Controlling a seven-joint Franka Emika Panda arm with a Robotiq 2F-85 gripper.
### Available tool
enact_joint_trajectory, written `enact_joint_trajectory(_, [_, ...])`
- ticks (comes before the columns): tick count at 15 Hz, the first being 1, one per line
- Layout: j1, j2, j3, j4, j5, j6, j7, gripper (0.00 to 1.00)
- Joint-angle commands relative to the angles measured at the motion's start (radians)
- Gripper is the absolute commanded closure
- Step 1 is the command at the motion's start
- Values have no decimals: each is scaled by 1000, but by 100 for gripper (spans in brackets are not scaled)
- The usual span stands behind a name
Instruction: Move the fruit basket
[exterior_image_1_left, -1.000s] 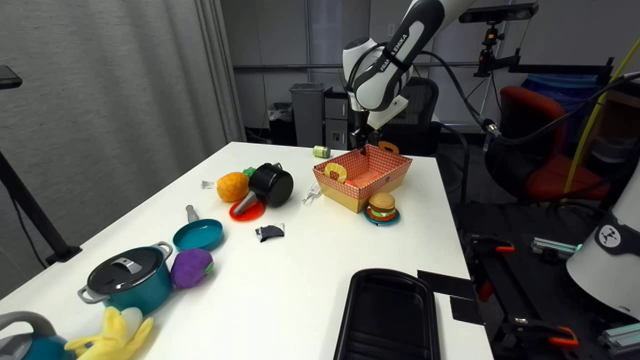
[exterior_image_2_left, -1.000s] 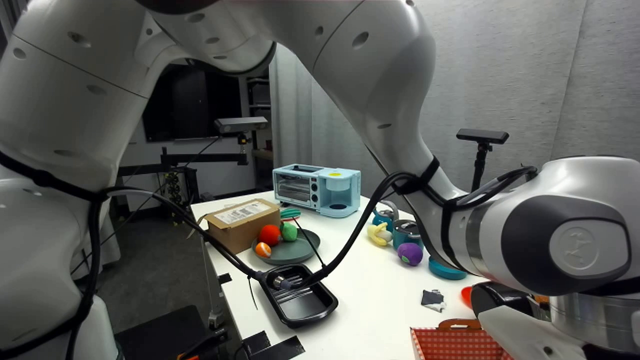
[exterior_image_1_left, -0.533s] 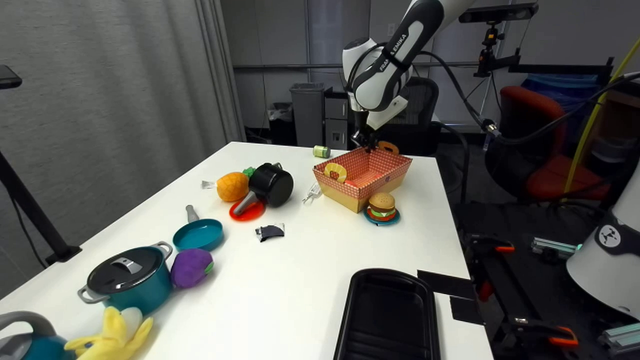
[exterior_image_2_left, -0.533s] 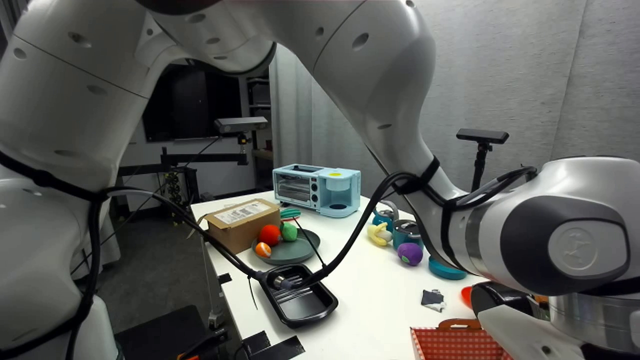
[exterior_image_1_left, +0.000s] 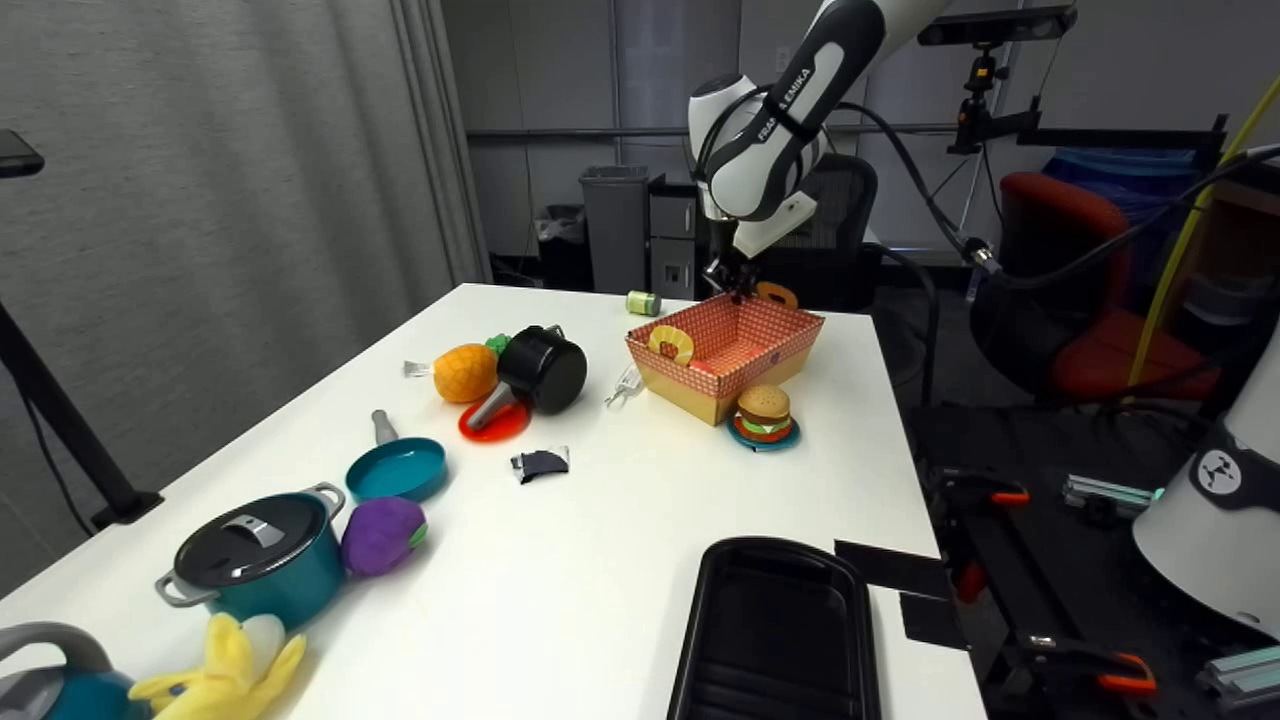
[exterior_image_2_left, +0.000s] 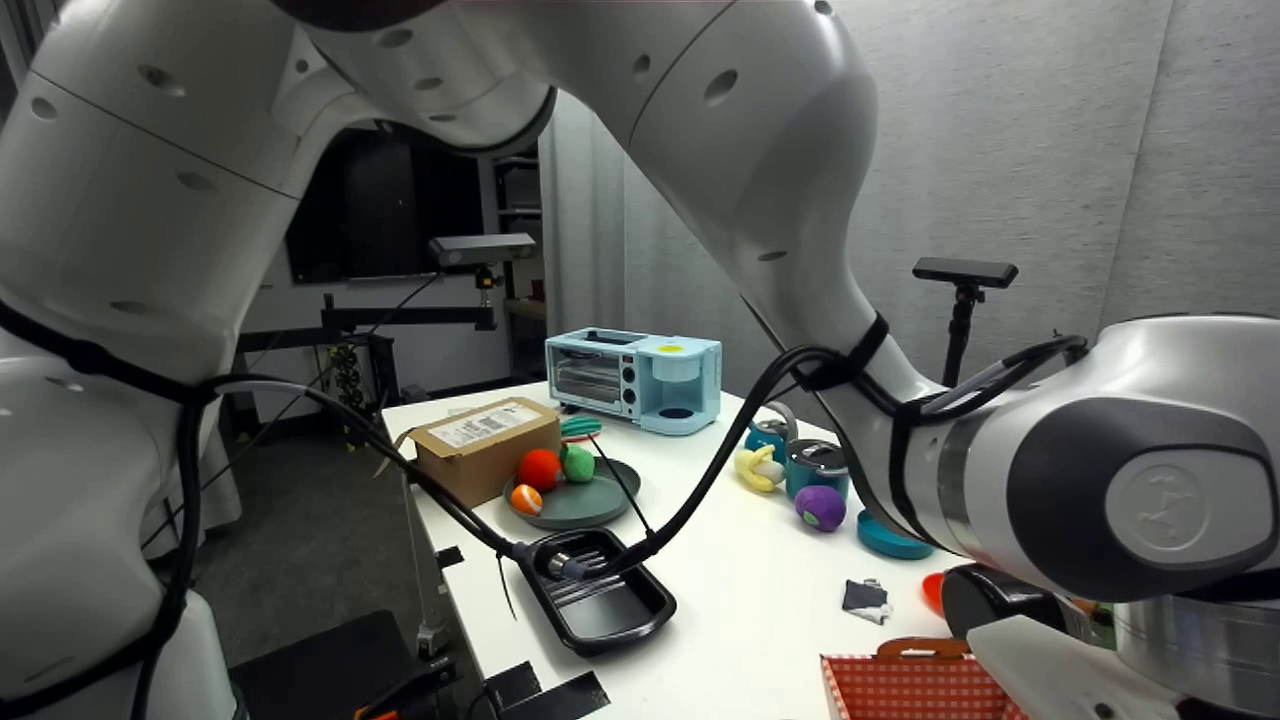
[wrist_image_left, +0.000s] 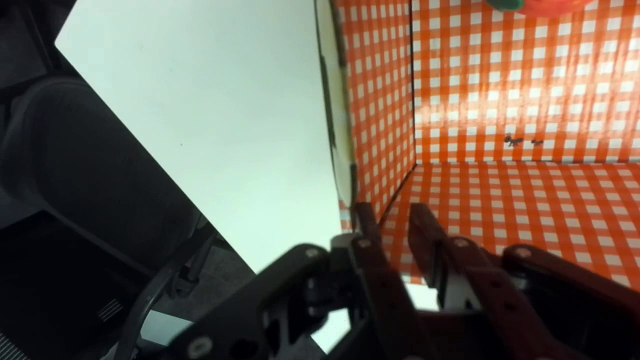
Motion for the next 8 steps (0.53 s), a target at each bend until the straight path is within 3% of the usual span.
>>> enact_joint_trajectory(1, [19, -6, -23, 9, -21, 28, 14, 43])
enact_joint_trajectory(6, [6, 7, -16, 30, -6, 18, 5, 6])
enact_joint_trajectory(8, [-3, 13, -13, 36, 3, 15, 1, 0])
